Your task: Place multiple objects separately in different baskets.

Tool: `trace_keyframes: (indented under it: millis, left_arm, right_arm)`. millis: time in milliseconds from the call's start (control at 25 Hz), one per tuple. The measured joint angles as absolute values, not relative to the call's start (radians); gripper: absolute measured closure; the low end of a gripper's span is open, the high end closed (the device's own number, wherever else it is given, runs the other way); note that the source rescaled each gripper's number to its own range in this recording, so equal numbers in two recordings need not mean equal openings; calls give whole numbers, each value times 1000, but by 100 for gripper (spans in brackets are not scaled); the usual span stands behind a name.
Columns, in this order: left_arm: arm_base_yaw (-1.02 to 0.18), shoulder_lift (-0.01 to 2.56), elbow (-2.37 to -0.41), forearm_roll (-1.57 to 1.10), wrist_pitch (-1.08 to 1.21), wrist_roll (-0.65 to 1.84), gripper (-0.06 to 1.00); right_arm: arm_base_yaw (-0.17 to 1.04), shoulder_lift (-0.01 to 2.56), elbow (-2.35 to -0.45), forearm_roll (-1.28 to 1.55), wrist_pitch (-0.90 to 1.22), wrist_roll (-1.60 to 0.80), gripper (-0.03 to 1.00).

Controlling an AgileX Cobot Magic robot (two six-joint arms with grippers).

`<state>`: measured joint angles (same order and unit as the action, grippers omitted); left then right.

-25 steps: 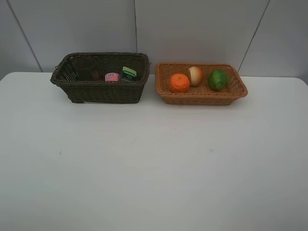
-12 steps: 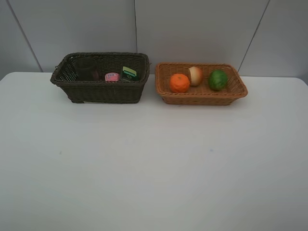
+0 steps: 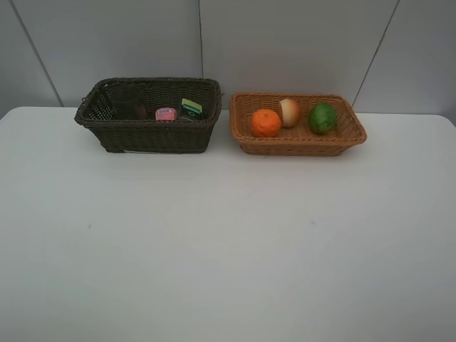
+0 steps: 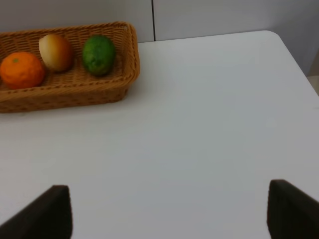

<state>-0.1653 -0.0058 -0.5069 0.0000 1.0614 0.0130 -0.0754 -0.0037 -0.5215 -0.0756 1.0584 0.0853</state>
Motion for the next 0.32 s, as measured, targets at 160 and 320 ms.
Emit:
trace_keyframes:
  millis: [160, 320]
  left_arm:
    - [-165, -6, -507, 0, 1061, 13, -6]
    - [-148, -6, -507, 0, 1061, 13, -6]
  right_arm:
    - [-75, -4, -522, -76, 1058, 85, 31]
    - [-75, -4, -522, -76, 1058, 85, 31]
